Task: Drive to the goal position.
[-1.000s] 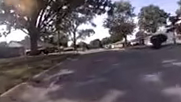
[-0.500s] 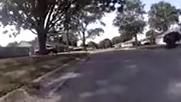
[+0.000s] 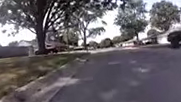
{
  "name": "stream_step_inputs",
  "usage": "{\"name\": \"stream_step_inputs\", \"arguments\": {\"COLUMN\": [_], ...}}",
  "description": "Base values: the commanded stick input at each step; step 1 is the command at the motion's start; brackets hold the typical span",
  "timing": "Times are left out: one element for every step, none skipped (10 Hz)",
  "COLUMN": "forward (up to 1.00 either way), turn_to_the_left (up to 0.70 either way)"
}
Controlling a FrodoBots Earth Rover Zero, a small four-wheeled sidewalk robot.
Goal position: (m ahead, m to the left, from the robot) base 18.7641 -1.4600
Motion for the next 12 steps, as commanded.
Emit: {"name": "stream_step_inputs", "arguments": {"forward": [1.00,1.00,1.00,1.00,1.00,1.00,1.00,1.00,1.00,1.00,1.00,1.00], "turn_to_the_left": [-0.31,-0.10,0.00,0.00,0.00,0.00,0.00,0.00,0.00,0.00,0.00,0.00]}}
